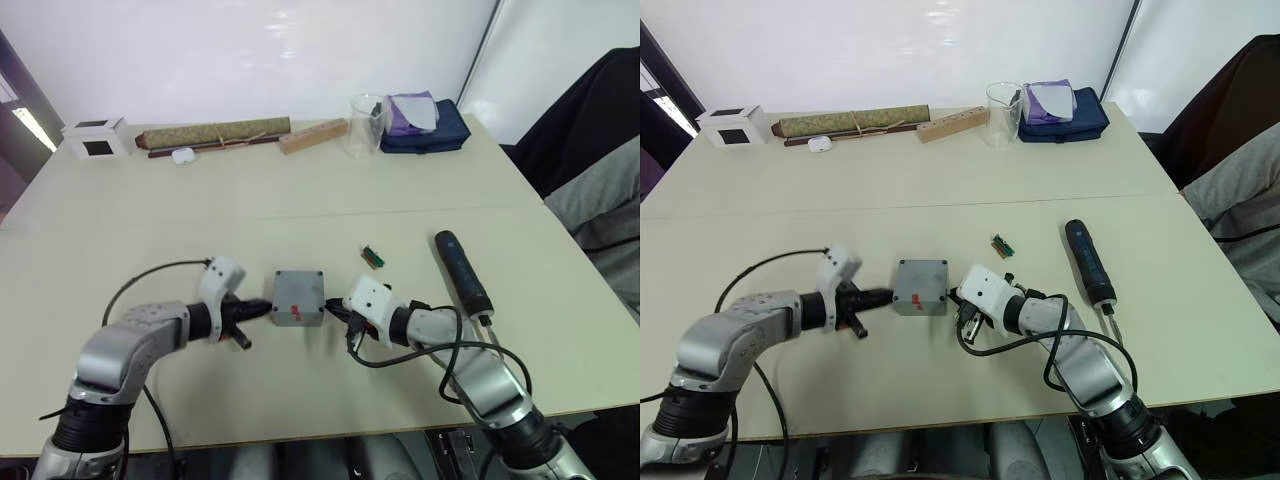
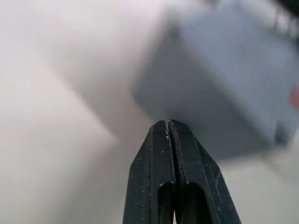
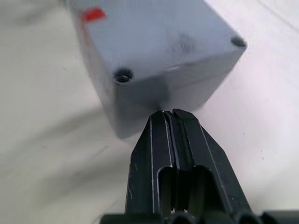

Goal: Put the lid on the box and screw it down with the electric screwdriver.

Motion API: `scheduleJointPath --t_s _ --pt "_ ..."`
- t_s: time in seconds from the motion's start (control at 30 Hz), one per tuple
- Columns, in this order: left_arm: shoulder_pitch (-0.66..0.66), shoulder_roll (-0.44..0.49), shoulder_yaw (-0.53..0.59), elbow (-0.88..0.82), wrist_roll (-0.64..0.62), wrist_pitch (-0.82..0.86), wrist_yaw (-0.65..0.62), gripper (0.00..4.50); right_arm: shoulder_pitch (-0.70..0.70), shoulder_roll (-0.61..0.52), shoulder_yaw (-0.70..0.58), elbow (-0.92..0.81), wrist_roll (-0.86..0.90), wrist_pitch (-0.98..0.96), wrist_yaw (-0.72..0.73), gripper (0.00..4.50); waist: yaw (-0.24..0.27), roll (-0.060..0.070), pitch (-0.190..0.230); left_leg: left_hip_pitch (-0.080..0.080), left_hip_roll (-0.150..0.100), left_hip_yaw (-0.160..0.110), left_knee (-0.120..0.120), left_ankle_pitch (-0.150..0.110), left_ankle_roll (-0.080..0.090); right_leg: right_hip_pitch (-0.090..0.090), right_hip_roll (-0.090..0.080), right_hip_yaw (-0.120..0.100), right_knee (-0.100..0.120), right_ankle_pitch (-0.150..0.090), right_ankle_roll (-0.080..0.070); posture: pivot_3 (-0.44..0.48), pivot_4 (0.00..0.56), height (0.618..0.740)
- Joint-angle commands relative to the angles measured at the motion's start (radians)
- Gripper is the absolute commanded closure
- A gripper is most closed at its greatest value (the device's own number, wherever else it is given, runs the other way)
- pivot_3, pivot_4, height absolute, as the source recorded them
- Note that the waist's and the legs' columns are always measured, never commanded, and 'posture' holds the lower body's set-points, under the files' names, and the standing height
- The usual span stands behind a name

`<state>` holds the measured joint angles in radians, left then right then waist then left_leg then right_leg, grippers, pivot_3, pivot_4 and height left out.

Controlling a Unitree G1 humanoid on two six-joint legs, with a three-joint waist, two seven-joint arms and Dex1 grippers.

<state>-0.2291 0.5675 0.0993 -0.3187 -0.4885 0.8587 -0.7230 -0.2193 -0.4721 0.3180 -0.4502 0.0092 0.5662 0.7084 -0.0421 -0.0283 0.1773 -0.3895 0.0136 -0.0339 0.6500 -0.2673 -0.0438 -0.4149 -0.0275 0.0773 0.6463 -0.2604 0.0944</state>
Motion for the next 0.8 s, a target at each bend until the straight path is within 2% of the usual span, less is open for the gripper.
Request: scheduleJointPath --t_s 0.03,0.13,0.27,0.33,0.47,0.73,0.8 --pt "-0.053 0.101 0.074 0.040 -0.104 0.026 -0.143 4.50 0.029 -0.055 -0.147 -0.139 0.089 0.049 0.027 4.45 0.000 0.000 0.000 0.000 0.000 0.000 0.000 0.000 0.000 0.000 0.000 0.000 0.000 0.000 0.000 0.000 0.150 0.740" --pt "-0.122 0.151 0.088 0.080 -0.164 0.045 -0.209 4.50 0.051 -0.069 -0.269 -0.220 0.203 0.134 0.040 4.45 0.002 0.000 0.001 0.000 0.000 0.000 0.000 0.000 0.000 0.000 0.000 0.000 0.000 0.000 0.000 0.000 0.150 0.740" --pt "-0.260 0.182 0.021 0.037 -0.193 0.062 -0.261 4.50 0.124 -0.095 -0.499 -0.263 0.377 0.227 0.069 4.45 0.009 -0.003 0.002 -0.001 -0.001 0.000 0.000 0.000 0.000 0.000 0.000 -0.001 0.000 0.000 0.000 0.000 0.150 0.740" --pt "-0.287 0.192 -0.028 0.000 -0.199 0.060 -0.295 4.50 0.168 -0.119 -0.542 -0.258 0.391 0.225 0.066 4.45 0.010 -0.002 0.002 -0.001 -0.001 0.000 0.001 0.000 0.000 0.001 -0.001 -0.001 -0.002 0.000 0.000 0.000 0.150 0.740" --pt "-0.312 0.217 -0.209 -0.071 -0.112 -0.037 -0.380 4.50 0.319 -0.145 -0.540 -0.225 0.338 0.150 0.043 3.16 0.004 -0.002 0.002 -0.001 -0.001 0.001 -0.002 0.000 0.000 0.001 0.000 0.000 -0.003 0.000 0.002 0.000 0.150 0.740" --pt "-0.331 0.207 -0.261 -0.062 -0.096 -0.075 -0.398 4.50 0.350 -0.110 -0.477 -0.138 0.300 0.011 -0.013 0.20 -0.002 -0.001 0.003 0.000 0.001 0.002 -0.001 0.000 0.000 -0.002 0.003 0.002 0.000 -0.001 0.000 0.000 0.150 0.740" --pt "-0.328 0.207 -0.266 -0.064 -0.091 -0.078 -0.392 4.50 0.337 -0.109 -0.464 -0.121 0.305 0.010 -0.020 0.06 -0.001 -0.001 0.004 -0.001 0.001 0.003 -0.001 0.000 0.000 -0.002 0.002 0.002 0.000 0.000 0.000 0.000 0.150 0.740"
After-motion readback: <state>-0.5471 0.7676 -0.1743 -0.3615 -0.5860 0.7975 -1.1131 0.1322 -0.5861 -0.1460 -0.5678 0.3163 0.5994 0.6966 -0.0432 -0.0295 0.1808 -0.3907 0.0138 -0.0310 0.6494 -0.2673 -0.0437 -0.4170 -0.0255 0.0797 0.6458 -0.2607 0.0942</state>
